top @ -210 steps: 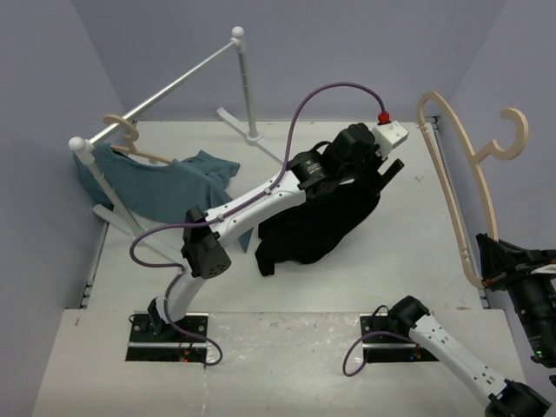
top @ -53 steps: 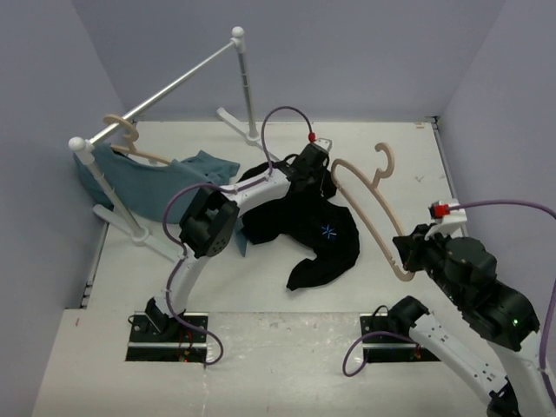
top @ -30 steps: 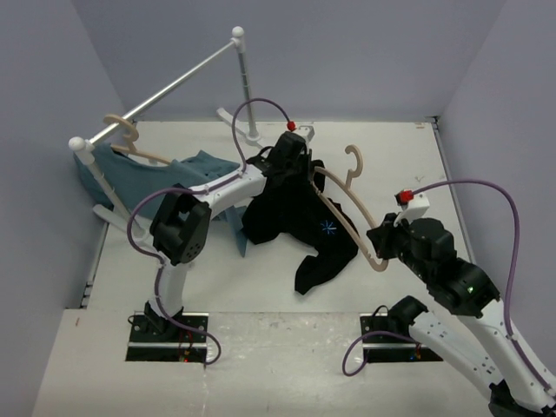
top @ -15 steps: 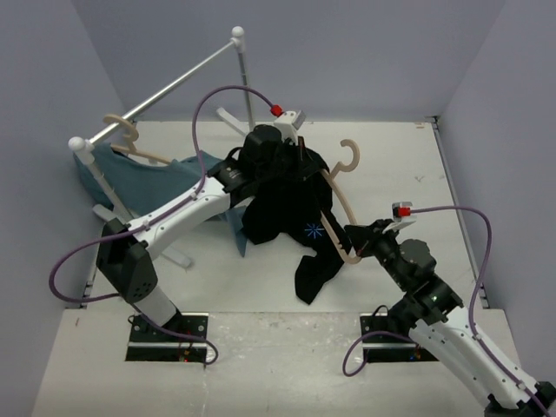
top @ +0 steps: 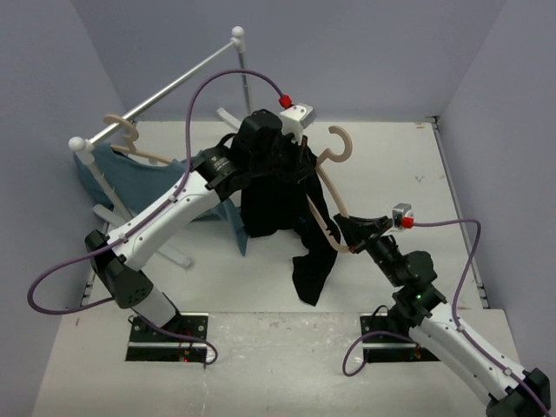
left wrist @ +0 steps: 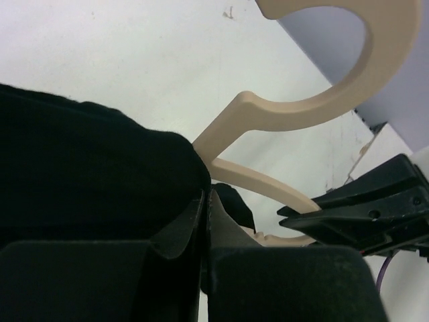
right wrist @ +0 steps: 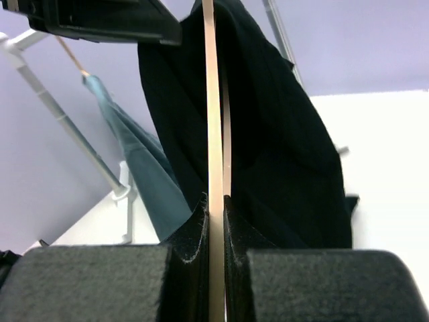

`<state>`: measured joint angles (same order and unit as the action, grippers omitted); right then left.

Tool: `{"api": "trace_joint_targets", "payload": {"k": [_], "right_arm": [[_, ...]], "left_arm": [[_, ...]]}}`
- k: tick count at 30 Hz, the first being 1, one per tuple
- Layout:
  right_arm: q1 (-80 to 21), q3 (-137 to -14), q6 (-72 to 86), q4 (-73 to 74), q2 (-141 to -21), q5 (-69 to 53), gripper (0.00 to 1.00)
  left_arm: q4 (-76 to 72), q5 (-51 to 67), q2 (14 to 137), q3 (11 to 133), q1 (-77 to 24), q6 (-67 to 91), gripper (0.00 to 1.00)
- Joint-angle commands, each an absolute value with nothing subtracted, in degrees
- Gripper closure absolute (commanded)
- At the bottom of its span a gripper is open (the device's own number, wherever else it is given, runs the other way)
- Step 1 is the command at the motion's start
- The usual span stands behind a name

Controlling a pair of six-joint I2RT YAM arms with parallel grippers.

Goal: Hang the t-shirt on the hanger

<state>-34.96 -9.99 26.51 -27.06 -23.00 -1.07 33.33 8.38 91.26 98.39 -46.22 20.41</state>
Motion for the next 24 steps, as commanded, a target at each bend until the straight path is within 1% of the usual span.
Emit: {"api": "trace_joint_targets", "payload": {"k": [1,3,6,7,10,12,13,14,16,19,24], "right_arm": [[-34.8,-14.2,22.7,-40.0,-26.9,-5.1,1.0],[-34.9,-15.4,24.5,-40.6,-28.9,-6.0,1.0],[-34.9,-15.7,27.7,-40.2,-28.1,-1.4,1.0],[-35.0,-17.8,28.2,-36.0,-27.3,1.2,1.0],[-35.0,-24.5,28.6,-16.2,-27.3,8.6,1.0],[-34.9,-28.7,26.6,-9.6,-26.5,10.8,1.0],[-34.9,-28.5,25.6,-10.2,-25.0,7.9,1.0],[-35.0,-27.9,24.0,-11.8,-22.7,2.6,1.0],[-34.9,-28.7,23.6,-11.8,-20.8,-3.1,1.0],[-34.9,-31.6,25.0,-7.2,-20.5,-6.2,1.0],[-34.9,-31.9,26.2,-10.5,-19.7,-10.2,1.0]], "left_arm": [[45.3,6.6,91.6,106.4,-52.7,12.0,1.0],[48.4,4.9,91.8,110.7,-56.8,10.7,1.0],[49.0,4.9,90.1,111.8,-57.4,10.6,1.0],[49.0,5.0,88.9,112.1,-57.6,10.7,1.0],[48.2,4.5,85.3,112.0,-57.8,10.8,1.0],[47.1,-2.2,83.1,111.3,-57.8,11.4,1.0],[47.2,-6.4,82.8,111.2,-57.8,11.5,1.0],[47.4,-7.9,82.7,111.4,-57.8,11.5,1.0],[47.9,-8.4,83.4,111.7,-57.7,11.1,1.0],[48.4,-6.5,85.1,112.9,-57.7,11.0,1.0],[51.2,2.8,88.6,115.2,-57.9,9.4,1.0]]}}
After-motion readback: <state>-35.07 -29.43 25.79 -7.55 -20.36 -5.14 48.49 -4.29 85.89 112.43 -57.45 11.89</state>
